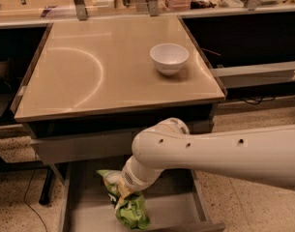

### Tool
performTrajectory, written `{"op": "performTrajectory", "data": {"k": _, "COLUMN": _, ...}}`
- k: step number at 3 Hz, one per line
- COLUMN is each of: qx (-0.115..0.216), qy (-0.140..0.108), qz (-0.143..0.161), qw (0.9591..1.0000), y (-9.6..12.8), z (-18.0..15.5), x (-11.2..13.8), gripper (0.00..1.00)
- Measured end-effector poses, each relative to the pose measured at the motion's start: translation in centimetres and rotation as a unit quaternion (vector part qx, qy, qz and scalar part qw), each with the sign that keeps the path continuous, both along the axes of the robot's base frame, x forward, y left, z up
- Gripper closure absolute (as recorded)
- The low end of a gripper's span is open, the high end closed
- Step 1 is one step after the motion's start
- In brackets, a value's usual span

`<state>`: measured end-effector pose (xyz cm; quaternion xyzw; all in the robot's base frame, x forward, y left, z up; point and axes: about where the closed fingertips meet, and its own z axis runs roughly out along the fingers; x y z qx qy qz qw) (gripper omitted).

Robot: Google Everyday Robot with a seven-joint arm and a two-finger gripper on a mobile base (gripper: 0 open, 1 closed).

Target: Place green rice chip bag into middle drawer

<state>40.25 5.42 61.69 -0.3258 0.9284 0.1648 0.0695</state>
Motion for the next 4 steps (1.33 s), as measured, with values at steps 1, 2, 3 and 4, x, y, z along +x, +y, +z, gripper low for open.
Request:
{"op": "performTrajectory", "data": {"k": 1, "qx": 0.020, "qy": -0.006, "qz": -0.021, "qw": 0.9996, "y": 1.3, "z": -3.8, "x": 1.7, "gripper": 1.00}}
{"op": "performTrajectory", "data": {"k": 2, "qx": 0.056, "qy": -0.013, "qz": -0.054, "qw": 0.9969, "y": 1.5, "z": -7.8, "x": 3.6, "gripper": 1.00}}
{"op": "performTrajectory", "data": {"k": 3, "qx": 0.081, "qy": -0.009, "qz": -0.085, "qw": 0.9930, "y": 1.2, "z": -11.6, "x": 4.7, "gripper": 1.00}}
{"op": "performTrajectory", "data": {"k": 4, "qx": 0.097, "qy": -0.001, "qz": -0.105, "qw": 0.9897, "y": 0.9, "z": -14.8, "x": 5.7, "gripper": 1.00}}
